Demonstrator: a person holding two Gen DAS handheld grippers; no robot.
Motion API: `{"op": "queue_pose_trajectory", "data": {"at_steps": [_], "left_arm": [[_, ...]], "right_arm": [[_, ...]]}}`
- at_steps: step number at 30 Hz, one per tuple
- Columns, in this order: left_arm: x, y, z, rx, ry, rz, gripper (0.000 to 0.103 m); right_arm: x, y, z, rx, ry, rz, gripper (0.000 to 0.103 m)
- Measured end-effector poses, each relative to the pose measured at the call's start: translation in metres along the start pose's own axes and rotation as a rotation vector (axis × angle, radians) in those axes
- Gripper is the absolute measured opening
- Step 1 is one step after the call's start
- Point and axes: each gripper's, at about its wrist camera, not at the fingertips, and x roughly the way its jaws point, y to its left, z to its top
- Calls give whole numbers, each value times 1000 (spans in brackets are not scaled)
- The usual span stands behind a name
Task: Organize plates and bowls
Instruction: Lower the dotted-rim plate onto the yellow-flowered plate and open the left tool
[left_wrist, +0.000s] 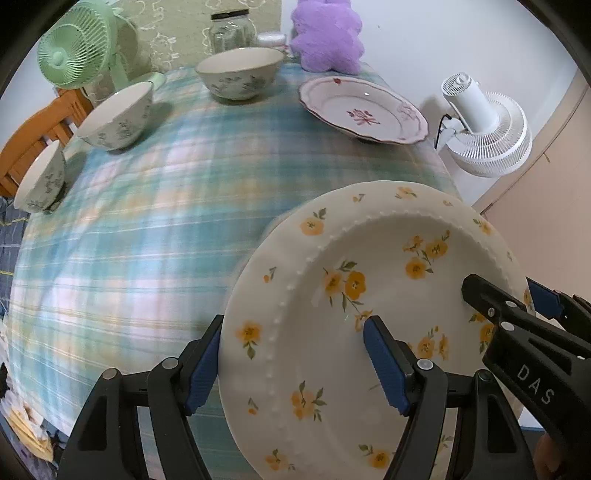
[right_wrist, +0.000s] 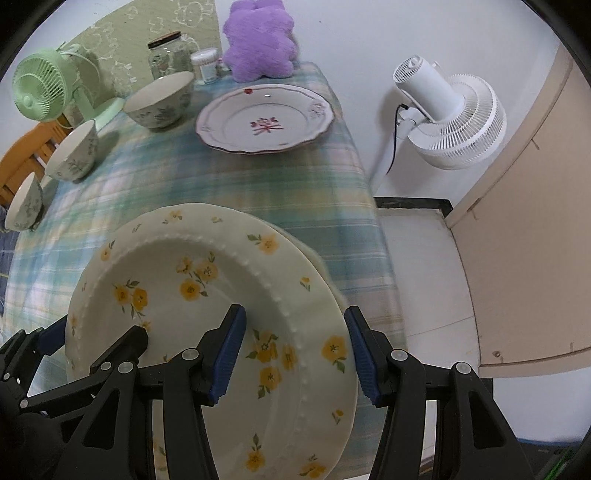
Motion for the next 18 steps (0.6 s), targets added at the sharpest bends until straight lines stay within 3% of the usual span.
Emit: {"op": "queue_pose_trajectory", "data": {"at_steps": [8,18], "left_arm": [[17,-23,-1,-17,12,11,76],[25,-23,3,-56,4,52,76]], "right_arm": [[18,-27,2,-24,22,-1,58],[30,-26,11,-83,14,22,58]]}}
